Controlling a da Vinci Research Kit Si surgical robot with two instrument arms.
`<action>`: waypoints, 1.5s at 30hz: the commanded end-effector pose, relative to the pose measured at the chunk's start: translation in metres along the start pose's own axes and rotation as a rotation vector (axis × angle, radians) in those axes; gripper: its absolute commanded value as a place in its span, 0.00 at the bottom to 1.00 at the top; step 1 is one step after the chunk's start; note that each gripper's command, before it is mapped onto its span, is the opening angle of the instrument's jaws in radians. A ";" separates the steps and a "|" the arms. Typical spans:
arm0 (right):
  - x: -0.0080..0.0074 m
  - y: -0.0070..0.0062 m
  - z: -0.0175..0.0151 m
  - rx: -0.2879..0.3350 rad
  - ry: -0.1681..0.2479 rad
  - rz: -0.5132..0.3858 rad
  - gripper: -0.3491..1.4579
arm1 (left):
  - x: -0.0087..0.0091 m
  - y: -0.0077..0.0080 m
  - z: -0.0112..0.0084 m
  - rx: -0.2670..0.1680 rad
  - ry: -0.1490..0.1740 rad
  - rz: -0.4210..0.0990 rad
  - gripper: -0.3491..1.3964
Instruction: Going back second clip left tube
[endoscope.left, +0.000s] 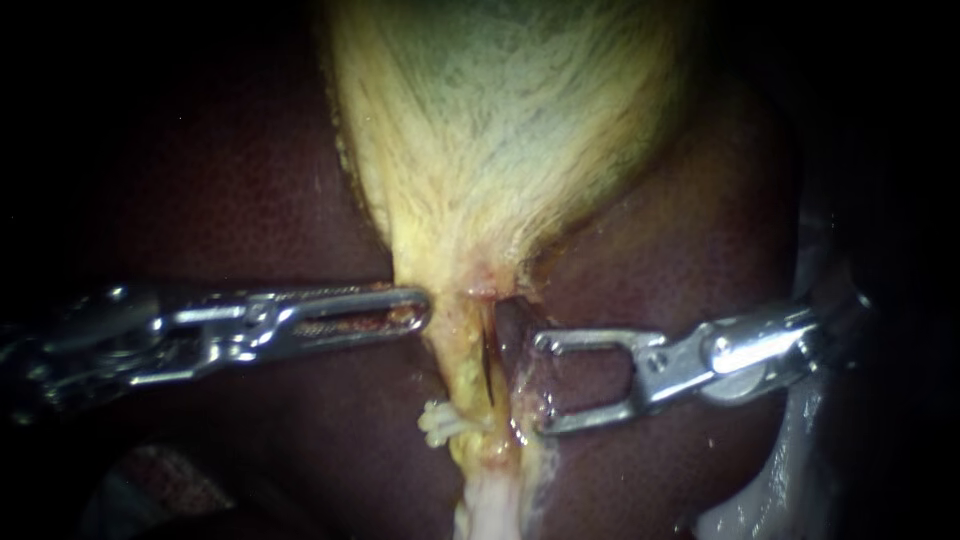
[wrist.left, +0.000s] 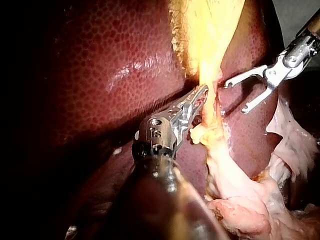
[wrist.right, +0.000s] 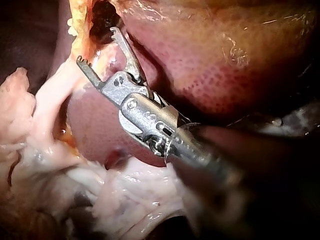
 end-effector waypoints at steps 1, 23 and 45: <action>0.0002 0.0002 -0.0002 0.000 -0.002 -0.015 0.52 | 0.0000 0.0000 0.0001 -0.001 -0.001 0.000 0.05; 0.0001 0.0001 -0.0022 0.008 -0.002 -0.085 0.52 | 0.0020 0.0007 0.0037 0.009 0.012 0.013 0.05; -0.0001 0.0000 -0.0025 0.010 -0.001 -0.086 0.52 | 0.0027 0.0006 0.0049 0.018 0.022 0.019 0.04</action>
